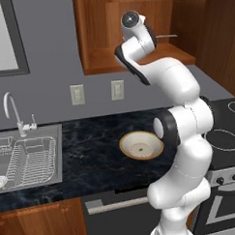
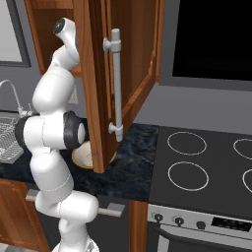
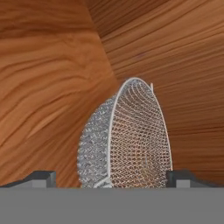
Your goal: Open the cabinet and setup a tea strainer by placing it in the bowl upright.
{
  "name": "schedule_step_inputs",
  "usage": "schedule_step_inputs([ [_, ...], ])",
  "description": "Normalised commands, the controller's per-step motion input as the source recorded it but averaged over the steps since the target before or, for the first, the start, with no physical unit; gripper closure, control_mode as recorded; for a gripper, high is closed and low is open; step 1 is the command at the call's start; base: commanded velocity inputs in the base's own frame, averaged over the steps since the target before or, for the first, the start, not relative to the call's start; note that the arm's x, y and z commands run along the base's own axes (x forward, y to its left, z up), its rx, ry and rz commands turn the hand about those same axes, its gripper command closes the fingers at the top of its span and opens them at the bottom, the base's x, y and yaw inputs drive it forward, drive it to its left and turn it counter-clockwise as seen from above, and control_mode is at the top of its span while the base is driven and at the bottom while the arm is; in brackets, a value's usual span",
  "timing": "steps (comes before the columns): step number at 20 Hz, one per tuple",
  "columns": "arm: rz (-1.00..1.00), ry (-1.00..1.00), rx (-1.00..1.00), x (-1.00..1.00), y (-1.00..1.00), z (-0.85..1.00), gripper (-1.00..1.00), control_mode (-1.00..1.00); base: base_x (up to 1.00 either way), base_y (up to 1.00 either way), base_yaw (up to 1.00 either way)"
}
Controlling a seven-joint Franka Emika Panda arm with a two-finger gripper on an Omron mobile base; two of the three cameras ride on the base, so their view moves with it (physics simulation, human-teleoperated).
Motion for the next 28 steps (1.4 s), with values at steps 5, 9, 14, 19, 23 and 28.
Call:
schedule_step_inputs([
  [5, 0.0, 0.05, 0.0, 0.27, -0.01, -0.01, -1.0, -1.0, 0.0, 0.0, 0.0],
  [9, 0.0, 0.06, 0.0, 0.27, -0.02, 0.0, -1.0, -1.0, 0.0, 0.0, 0.0],
  [14, 0.0, 0.03, 0.0, 0.13, 0.0, 0.0, -1.0, -1.0, 0.0, 0.0, 0.0],
  [19, 0.0, 0.0, 0.0, 0.02, 0.0, 0.0, -1.0, -1.0, 0.0, 0.0, 0.0],
  [23, 0.0, 0.0, 0.0, 0.01, 0.0, 0.0, -1.0, -1.0, 0.0, 0.0, 0.0],
  [28, 0.0, 0.0, 0.0, 0.0, 0.0, 0.0, 1.0, -1.0, 0.0, 0.0, 0.0],
])
